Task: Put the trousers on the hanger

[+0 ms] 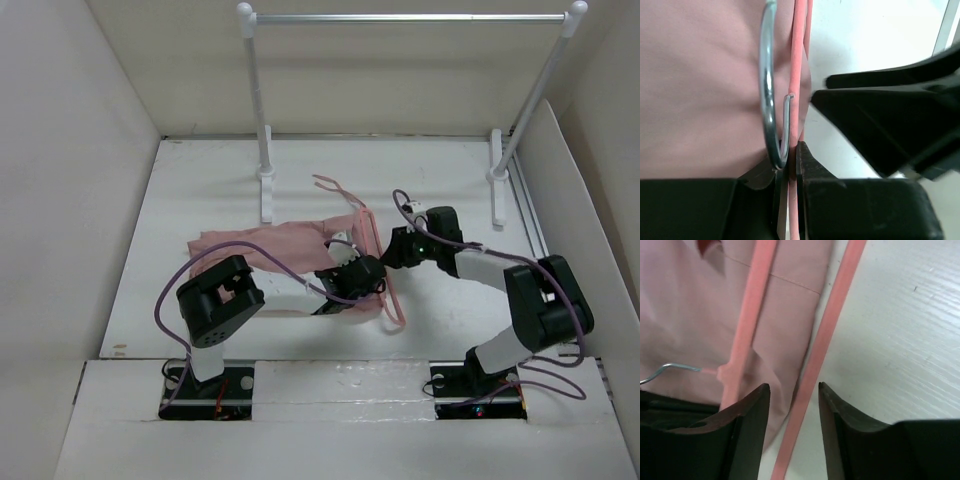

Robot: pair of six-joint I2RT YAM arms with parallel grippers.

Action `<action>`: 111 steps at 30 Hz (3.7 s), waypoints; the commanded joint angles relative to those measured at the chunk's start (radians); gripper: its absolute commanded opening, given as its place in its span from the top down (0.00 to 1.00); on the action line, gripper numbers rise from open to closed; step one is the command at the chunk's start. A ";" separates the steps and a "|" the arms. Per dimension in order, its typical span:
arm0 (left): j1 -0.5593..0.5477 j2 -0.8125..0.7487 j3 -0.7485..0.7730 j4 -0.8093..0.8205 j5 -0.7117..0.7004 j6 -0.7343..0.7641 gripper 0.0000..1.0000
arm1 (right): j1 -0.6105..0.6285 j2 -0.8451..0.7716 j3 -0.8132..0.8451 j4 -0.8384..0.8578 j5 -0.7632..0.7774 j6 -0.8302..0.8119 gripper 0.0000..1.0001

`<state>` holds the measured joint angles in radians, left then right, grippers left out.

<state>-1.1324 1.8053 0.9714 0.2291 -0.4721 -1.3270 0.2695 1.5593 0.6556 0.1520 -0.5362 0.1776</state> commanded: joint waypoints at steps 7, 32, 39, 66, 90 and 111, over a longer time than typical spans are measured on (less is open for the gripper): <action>0.008 0.017 -0.002 -0.022 -0.002 0.003 1.00 | 0.025 -0.127 0.127 -0.147 0.091 -0.104 0.57; 0.008 0.003 -0.031 -0.019 0.010 0.002 1.00 | 0.114 0.021 0.029 -0.006 0.113 0.022 0.55; 0.008 0.003 -0.023 -0.025 0.009 0.009 1.00 | 0.114 0.097 -0.027 0.106 0.042 0.082 0.58; 0.166 -0.090 -0.109 -0.191 -0.042 0.074 1.00 | -0.285 -0.238 -0.056 -0.212 -0.126 -0.124 1.00; 0.197 -0.247 -0.247 -0.289 -0.105 0.009 1.00 | -0.619 -0.280 -0.143 -0.319 -0.268 -0.244 1.00; -0.015 0.005 0.003 -0.310 -0.126 0.028 1.00 | -0.472 -0.452 -0.267 -0.461 -0.190 -0.280 0.09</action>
<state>-1.1522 1.7859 0.9665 0.0326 -0.5526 -1.3098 -0.2386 1.1305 0.4294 -0.2710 -0.7677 -0.0879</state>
